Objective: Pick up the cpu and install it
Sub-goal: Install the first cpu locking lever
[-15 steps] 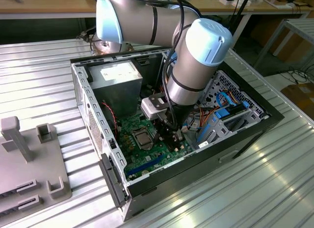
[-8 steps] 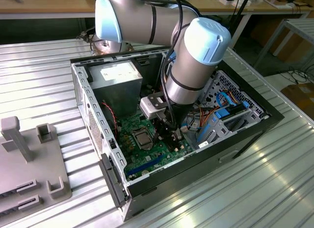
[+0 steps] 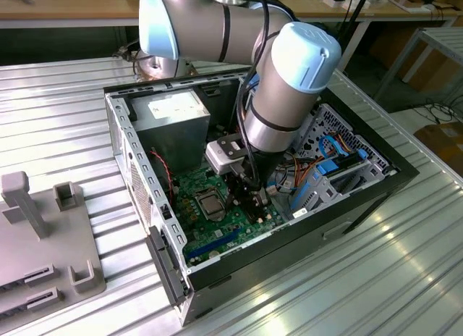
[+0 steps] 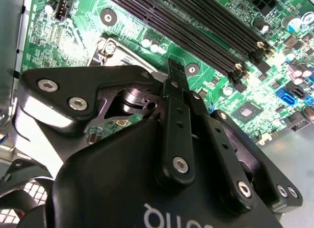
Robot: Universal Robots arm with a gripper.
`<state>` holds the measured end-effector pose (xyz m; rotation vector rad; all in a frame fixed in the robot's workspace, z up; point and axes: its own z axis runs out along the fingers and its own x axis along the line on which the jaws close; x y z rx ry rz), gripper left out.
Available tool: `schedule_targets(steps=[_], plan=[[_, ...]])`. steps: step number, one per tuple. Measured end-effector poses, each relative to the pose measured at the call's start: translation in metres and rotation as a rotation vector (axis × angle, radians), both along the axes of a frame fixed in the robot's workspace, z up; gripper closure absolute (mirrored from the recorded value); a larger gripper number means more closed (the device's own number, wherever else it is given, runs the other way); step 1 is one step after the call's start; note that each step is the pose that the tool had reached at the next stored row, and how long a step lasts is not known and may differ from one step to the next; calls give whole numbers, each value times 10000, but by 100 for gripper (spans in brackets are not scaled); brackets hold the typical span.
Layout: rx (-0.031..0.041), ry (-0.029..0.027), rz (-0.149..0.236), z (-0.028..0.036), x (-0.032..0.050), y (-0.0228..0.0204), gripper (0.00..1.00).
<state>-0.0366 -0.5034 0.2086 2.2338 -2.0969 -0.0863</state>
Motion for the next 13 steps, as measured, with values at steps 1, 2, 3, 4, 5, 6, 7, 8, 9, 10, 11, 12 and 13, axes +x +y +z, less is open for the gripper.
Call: schedule_targets(steps=[1,2,3,4,5,6,7,8,9,10,11,12,13], plan=[[0,0,10,9,-5,0,89],[0,0,23,16,-13,0,89],[1,-1,33,18,-19,0,89],[4,-1,53,18,-29,1,89],[3,1,79,18,-31,1,89],[1,0,103,19,-31,0,89],[0,0,129,20,-31,0,89],[-2,0,156,20,-31,-1,89],[-2,1,184,20,-31,-1,89],[-2,1,219,20,-32,-1,89],[-2,1,245,20,-31,-1,89],[-2,1,287,19,-31,0,89],[-2,1,311,16,-31,0,89]])
